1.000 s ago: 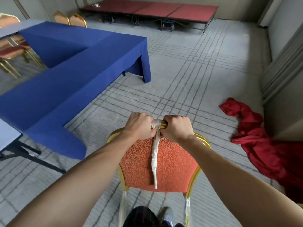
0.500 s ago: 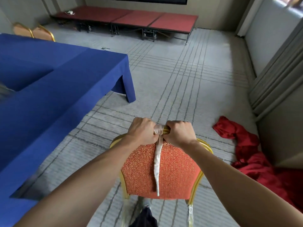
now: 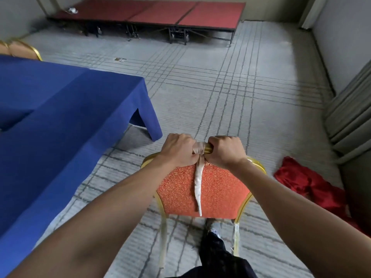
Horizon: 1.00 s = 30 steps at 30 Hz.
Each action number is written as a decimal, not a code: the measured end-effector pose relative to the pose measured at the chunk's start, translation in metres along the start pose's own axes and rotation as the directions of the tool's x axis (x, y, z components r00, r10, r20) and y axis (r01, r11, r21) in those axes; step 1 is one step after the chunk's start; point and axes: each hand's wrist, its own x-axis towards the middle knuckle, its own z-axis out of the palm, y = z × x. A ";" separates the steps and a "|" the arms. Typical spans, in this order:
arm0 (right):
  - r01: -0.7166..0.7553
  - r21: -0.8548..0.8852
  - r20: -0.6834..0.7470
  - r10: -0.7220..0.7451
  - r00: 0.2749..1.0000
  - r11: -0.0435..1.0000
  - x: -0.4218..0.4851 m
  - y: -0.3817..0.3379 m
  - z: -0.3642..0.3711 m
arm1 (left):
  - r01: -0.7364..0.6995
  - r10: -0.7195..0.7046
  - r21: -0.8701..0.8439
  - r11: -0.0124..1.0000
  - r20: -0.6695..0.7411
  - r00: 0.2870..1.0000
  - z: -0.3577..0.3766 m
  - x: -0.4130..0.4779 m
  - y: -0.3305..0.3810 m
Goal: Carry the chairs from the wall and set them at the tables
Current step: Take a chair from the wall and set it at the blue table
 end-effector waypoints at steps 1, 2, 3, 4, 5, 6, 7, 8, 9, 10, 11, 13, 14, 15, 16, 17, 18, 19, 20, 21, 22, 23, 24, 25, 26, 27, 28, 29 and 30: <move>0.021 0.007 0.020 -0.021 1.000 1.000 0.026 0.013 0.006 | 0.020 -0.020 -0.009 1.000 0.010 1.000 0.003 0.024 -0.009; 0.033 -0.001 0.039 -0.033 0.999 0.999 0.050 0.027 0.011 | 0.036 -0.035 -0.013 0.999 0.019 0.999 0.006 0.049 -0.016; 0.045 -0.023 0.056 -0.044 0.997 0.999 0.075 0.040 0.014 | 0.040 -0.040 -0.008 0.999 0.018 0.999 0.007 0.076 -0.024; 0.057 -0.038 0.077 -0.054 0.996 0.998 0.098 0.053 0.016 | 0.046 -0.046 -0.001 0.999 0.017 0.999 0.008 0.100 -0.031; 0.073 -0.042 0.092 -0.069 0.993 0.996 0.122 0.066 0.018 | 0.054 -0.054 0.001 0.999 0.017 0.998 0.008 0.124 -0.039; 0.084 -0.040 0.091 -0.080 0.993 0.996 0.147 0.079 0.020 | 0.059 -0.059 0.000 0.998 0.008 0.998 0.008 0.148 -0.047; 0.089 -0.038 0.093 -0.086 0.992 0.995 0.171 0.089 0.021 | 0.057 -0.057 0.001 0.998 -0.002 0.998 0.007 0.171 -0.055; 0.094 -0.040 0.108 -0.089 0.990 0.995 0.196 0.100 0.023 | 0.059 -0.059 0.001 0.998 -0.009 0.998 0.007 0.196 -0.064; 0.101 -0.045 0.128 -0.095 0.987 0.994 0.221 0.110 0.025 | 0.059 -0.059 0.002 0.998 -0.023 0.998 0.006 0.220 -0.074; 0.106 -0.049 0.150 -0.097 0.984 0.993 0.248 0.122 0.028 | 0.060 -0.059 0.006 0.998 -0.038 0.998 0.006 0.245 -0.085; 0.112 -0.049 0.165 -0.103 0.981 0.992 0.273 0.132 0.031 | 0.059 -0.059 0.007 0.998 -0.052 0.997 0.008 0.269 -0.096; 0.112 -0.054 0.199 -0.099 0.975 0.992 0.324 0.154 0.040 | 0.047 -0.047 -0.005 0.999 -0.062 0.997 0.013 0.319 -0.119; 0.105 -0.060 0.221 -0.089 0.971 0.993 0.348 0.164 0.046 | 0.041 -0.042 -0.008 0.999 -0.072 0.997 0.017 0.343 -0.131; 0.093 -0.067 0.233 -0.075 0.969 0.993 0.377 0.175 0.054 | 0.030 -0.030 -0.004 1.000 -0.085 0.996 0.021 0.372 -0.145; 0.079 -0.072 0.245 -0.059 0.968 0.994 0.403 0.185 0.060 | 0.022 -0.022 -0.006 1.000 -0.092 0.996 0.025 0.397 -0.158; 0.072 -0.076 0.251 -0.051 0.967 0.994 0.428 0.193 0.066 | 0.021 -0.022 -0.017 1.000 -0.097 0.995 0.029 0.420 -0.172; 0.068 -0.078 0.253 -0.046 0.966 0.995 0.456 0.201 0.073 | 0.018 -0.021 -0.025 1.000 -0.105 0.994 0.032 0.447 -0.188; 0.071 -0.082 0.258 -0.047 0.965 0.994 0.488 0.210 0.080 | 0.019 -0.023 -0.032 0.999 -0.111 0.994 0.034 0.476 -0.206; 0.073 -0.086 0.271 -0.048 0.961 0.994 0.514 0.217 0.086 | 0.020 -0.024 -0.038 0.999 -0.112 0.993 0.035 0.499 -0.221; 0.085 -0.092 0.274 -0.057 0.960 0.992 0.542 0.224 0.090 | 0.021 -0.025 -0.036 0.999 -0.115 0.993 0.034 0.523 -0.236; 0.093 -0.090 0.274 -0.065 0.959 0.992 0.562 0.230 0.092 | 0.023 -0.028 -0.042 0.999 -0.115 0.993 0.033 0.541 -0.248; 0.104 -0.083 0.262 -0.079 0.962 0.991 0.587 0.237 0.095 | 0.026 -0.032 -0.052 0.998 -0.114 0.993 0.032 0.562 -0.261; 0.114 -0.071 0.249 -0.093 0.964 0.991 0.608 0.243 0.097 | 0.027 -0.034 -0.062 0.998 -0.114 0.993 0.031 0.580 -0.271; 0.128 -0.065 0.245 -0.108 0.964 0.990 0.629 0.248 0.100 | 0.037 -0.044 -0.064 0.997 -0.112 0.993 0.031 0.599 -0.282; 0.137 -0.061 0.260 -0.117 0.959 0.989 0.651 0.254 0.104 | 0.059 -0.065 -0.059 0.997 -0.109 0.992 0.032 0.617 -0.293; 0.146 -0.056 0.269 -0.125 0.955 0.988 0.681 0.265 0.108 | 0.076 -0.081 -0.048 0.996 -0.119 0.990 0.031 0.644 -0.305; 0.157 -0.044 0.277 -0.139 0.951 0.987 0.705 0.275 0.112 | 0.089 -0.095 -0.054 0.995 -0.121 0.988 0.031 0.666 -0.315; 0.171 -0.029 0.280 -0.156 0.947 0.985 0.726 0.283 0.115 | 0.102 -0.107 -0.049 0.994 -0.113 0.988 0.033 0.685 -0.324; 0.181 -0.015 0.272 -0.170 0.947 0.983 0.749 0.292 0.122 | 0.124 -0.127 -0.034 0.992 -0.096 0.987 0.033 0.706 -0.333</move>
